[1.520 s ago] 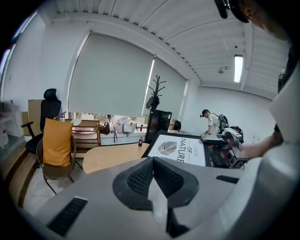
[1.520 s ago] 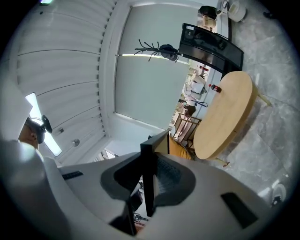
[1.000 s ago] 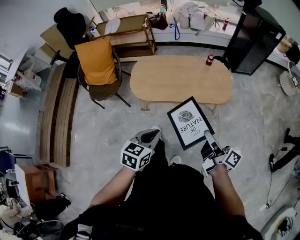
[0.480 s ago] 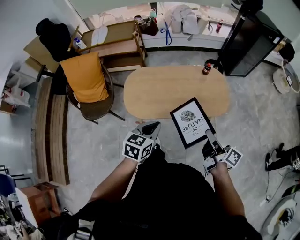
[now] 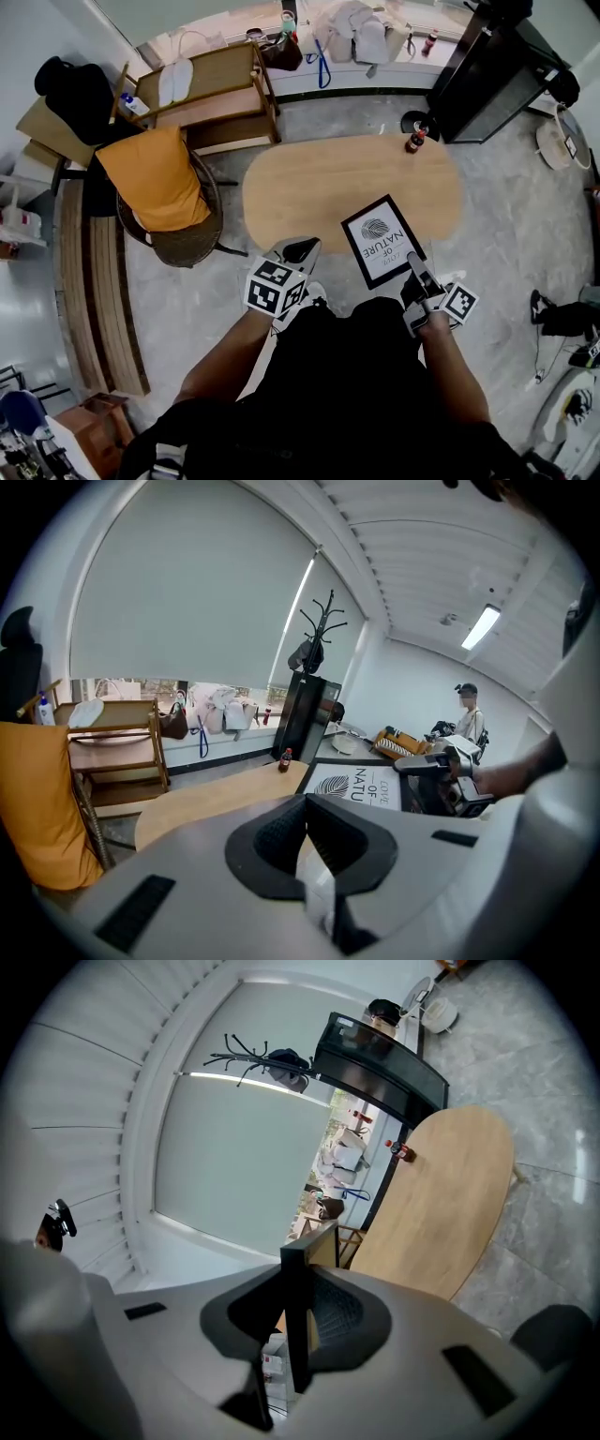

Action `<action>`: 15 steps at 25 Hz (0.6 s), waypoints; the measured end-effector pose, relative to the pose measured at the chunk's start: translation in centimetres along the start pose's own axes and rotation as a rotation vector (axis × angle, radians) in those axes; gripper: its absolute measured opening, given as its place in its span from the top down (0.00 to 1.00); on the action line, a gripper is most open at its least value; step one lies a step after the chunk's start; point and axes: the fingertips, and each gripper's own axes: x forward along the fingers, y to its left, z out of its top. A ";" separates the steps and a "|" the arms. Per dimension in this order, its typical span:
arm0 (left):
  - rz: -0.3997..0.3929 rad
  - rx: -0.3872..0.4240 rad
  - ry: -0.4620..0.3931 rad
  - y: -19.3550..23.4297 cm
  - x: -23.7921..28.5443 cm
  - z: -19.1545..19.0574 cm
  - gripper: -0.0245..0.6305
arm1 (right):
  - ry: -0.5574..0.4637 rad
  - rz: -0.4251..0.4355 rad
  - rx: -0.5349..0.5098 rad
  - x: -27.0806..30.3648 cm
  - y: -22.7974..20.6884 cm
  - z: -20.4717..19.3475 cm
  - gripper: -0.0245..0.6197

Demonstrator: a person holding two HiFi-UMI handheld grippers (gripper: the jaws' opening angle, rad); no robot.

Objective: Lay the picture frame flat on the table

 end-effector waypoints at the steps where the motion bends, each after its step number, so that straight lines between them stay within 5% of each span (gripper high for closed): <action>1: -0.001 -0.011 0.002 0.5 0.1 0.1 0.96 | 0.003 -0.013 0.013 0.6 -0.4 -0.1 0.87; 15: 0.104 -0.114 0.056 6.8 3.9 1.6 0.96 | 0.039 -0.231 0.117 14.5 -14.2 5.5 0.87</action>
